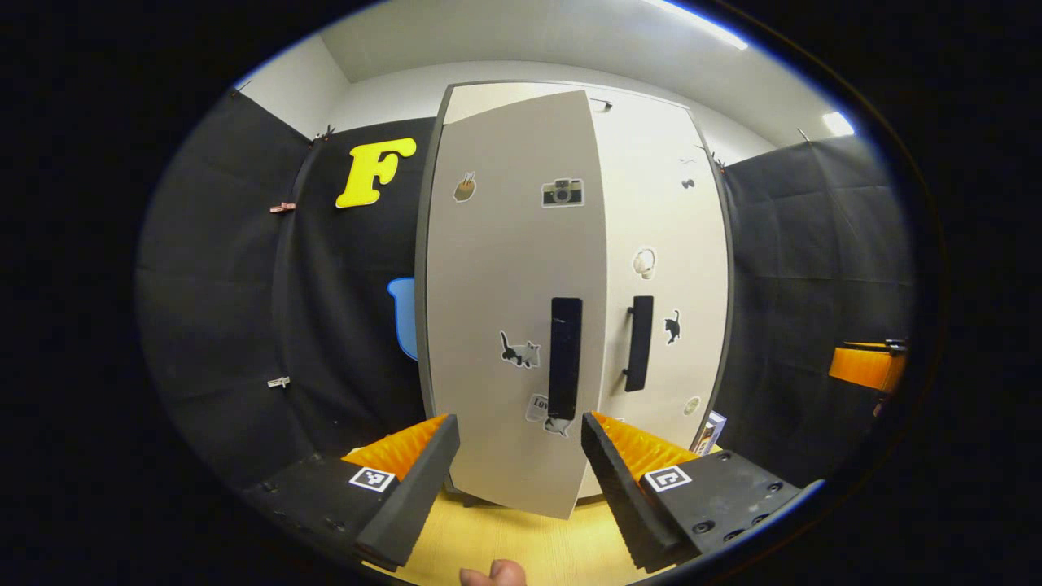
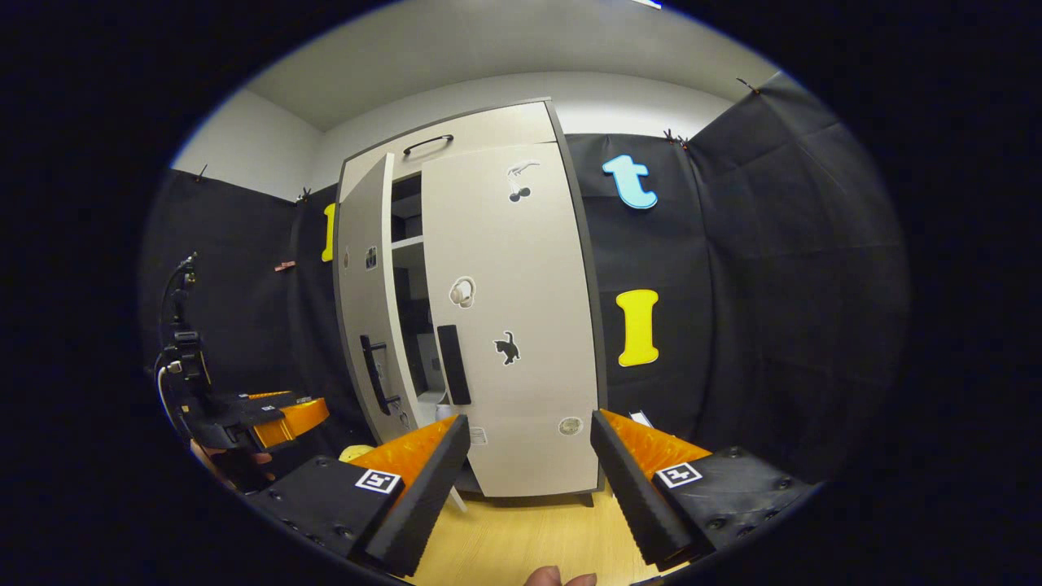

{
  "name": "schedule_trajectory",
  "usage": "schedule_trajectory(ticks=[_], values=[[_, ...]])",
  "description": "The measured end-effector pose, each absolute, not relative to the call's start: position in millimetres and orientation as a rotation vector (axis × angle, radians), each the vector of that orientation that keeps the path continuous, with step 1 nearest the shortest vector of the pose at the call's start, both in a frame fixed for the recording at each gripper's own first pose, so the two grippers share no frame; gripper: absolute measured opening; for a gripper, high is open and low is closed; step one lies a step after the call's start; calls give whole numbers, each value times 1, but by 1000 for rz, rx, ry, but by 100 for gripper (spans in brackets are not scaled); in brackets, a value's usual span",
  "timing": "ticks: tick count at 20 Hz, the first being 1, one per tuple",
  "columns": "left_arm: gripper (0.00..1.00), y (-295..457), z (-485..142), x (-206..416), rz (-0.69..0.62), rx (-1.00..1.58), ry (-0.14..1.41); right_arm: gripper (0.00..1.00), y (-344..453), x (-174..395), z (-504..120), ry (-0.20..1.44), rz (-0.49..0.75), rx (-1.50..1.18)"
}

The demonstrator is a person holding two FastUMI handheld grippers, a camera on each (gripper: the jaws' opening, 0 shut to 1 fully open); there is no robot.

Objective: Grab one shoe with the right hand and put it into the shoe cabinet, grab the other shoe with the left hand and put it into the shoe cabinet; then close the right door with the right hand and the left door with the left hand.

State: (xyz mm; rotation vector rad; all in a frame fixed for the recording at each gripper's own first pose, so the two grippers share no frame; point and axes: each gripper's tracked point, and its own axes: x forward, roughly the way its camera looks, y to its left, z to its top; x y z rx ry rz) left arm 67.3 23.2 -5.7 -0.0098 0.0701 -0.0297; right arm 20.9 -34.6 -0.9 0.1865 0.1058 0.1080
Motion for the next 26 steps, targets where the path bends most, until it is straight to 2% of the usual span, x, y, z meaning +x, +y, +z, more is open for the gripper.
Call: schedule_trajectory(ticks=[4, 8, 13, 26], values=[[95, 5, -4, 48, -30, 19, 61, 98, -37, 15, -4, 103, 89, 177], [93, -12, 1, 38, -47, 24, 18, 98, -44, 5, -5, 93, 50, 150], [95, -36, -5, 36, -103, 18, 25, 97, -47, -11, 5, 65, 10, 123], [95, -23, -1, 42, -111, 0, 38, 98, -44, -20, 5, 58, -6, 118]])
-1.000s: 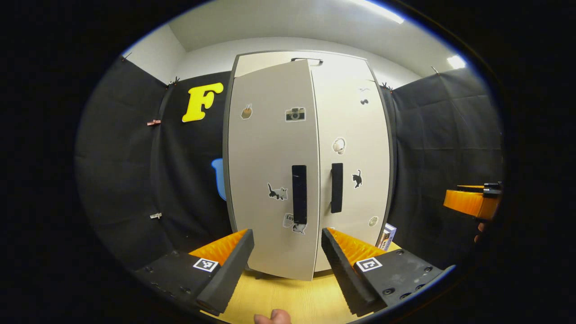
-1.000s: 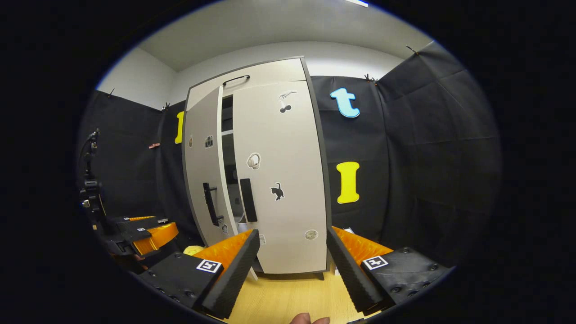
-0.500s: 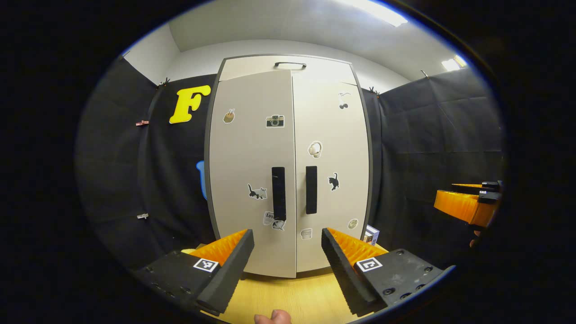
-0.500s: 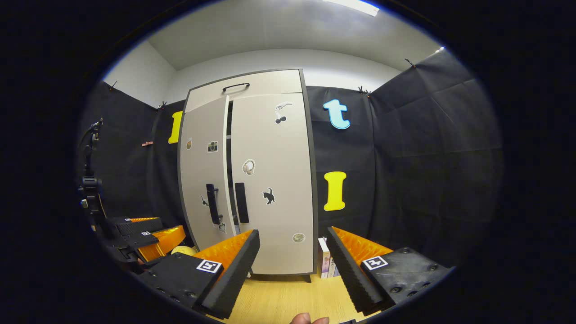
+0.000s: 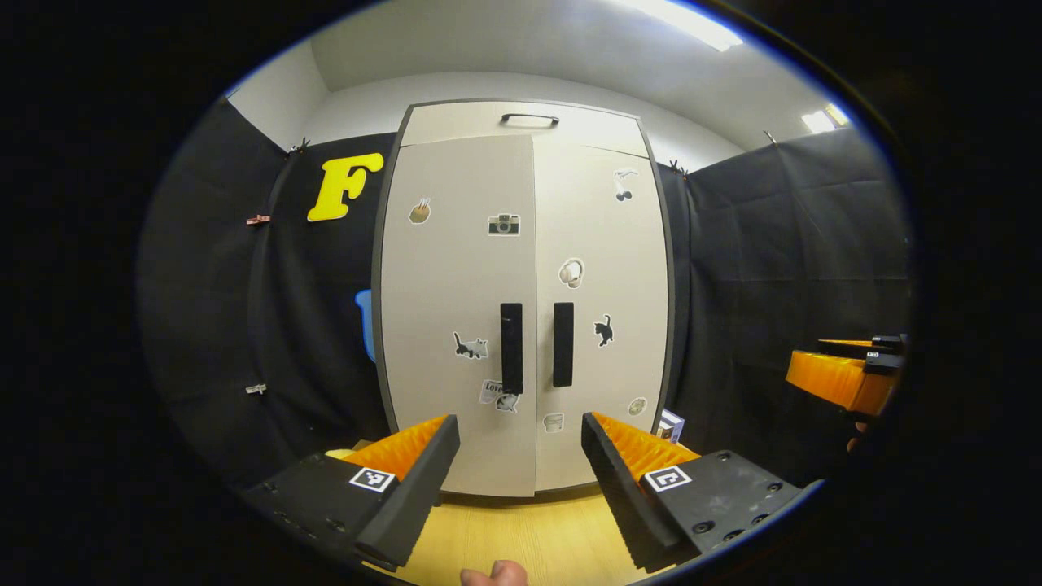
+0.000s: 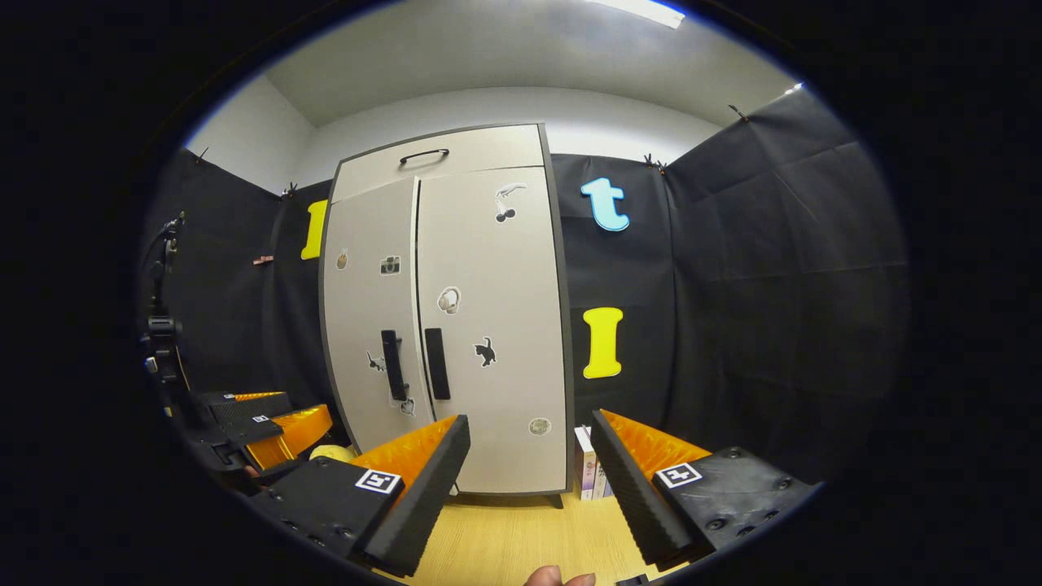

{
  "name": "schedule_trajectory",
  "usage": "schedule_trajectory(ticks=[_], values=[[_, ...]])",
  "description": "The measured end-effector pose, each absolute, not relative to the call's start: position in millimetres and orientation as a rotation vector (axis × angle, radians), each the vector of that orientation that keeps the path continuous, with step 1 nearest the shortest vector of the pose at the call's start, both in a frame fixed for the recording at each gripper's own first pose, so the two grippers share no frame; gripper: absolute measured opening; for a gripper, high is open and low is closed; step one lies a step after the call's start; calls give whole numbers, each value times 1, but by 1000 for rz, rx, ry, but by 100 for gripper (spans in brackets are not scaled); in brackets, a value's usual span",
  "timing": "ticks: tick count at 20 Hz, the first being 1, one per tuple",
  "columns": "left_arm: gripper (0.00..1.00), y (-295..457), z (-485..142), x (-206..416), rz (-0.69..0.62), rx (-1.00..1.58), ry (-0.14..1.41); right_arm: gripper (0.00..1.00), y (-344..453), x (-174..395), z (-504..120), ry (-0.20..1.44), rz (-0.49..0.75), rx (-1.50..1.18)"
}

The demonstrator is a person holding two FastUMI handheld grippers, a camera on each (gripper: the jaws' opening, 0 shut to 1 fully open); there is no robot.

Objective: Grab one shoe with the right hand and put it into the shoe cabinet, grab the other shoe with the left hand and put it into the shoe cabinet; then close the right door with the right hand and the left door with the left hand.

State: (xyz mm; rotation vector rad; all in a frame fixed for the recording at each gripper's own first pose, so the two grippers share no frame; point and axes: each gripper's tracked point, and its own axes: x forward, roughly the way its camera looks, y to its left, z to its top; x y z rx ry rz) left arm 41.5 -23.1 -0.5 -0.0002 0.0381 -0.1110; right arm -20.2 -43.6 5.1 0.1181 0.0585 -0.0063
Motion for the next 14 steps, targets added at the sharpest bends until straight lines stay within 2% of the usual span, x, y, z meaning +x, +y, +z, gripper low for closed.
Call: schedule_trajectory(ticks=[14], values=[[95, 16, 4, 29, -15, -4, 27, 98, -25, -5, 0, 65, 58, 139]])
